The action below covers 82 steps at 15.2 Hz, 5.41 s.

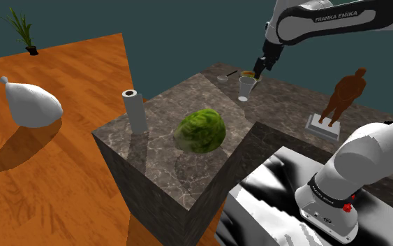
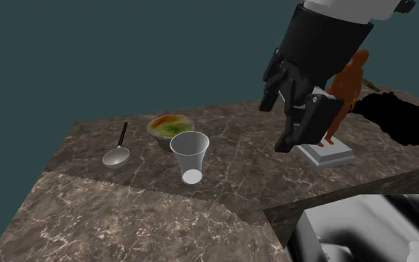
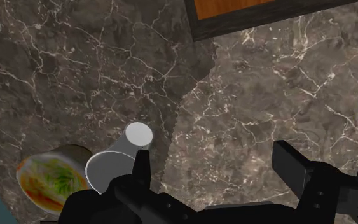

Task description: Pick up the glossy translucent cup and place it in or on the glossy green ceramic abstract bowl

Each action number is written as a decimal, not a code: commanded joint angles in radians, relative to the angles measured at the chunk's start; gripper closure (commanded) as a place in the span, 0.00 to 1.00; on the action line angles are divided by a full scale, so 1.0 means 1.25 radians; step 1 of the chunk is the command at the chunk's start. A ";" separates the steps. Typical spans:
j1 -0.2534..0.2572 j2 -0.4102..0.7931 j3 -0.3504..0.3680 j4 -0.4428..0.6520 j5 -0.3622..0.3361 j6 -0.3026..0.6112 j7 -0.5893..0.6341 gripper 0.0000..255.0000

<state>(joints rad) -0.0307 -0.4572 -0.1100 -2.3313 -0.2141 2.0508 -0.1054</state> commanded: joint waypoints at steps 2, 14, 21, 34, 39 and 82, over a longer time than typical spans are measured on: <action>-0.007 0.081 -0.007 0.016 -0.023 0.069 0.000 0.00; -0.036 0.437 -0.033 0.195 -0.104 0.257 0.006 0.00; -0.046 0.510 -0.041 0.217 -0.114 0.312 0.008 0.00; -0.050 0.531 -0.044 0.217 -0.115 0.333 0.009 1.00; -0.050 0.531 -0.044 0.217 -0.115 0.333 0.009 1.00; -0.119 0.600 -0.068 0.711 0.022 -0.052 -0.242 1.00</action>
<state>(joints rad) -0.1625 0.2621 -0.1894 -1.4940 -0.2018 1.9991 -0.3784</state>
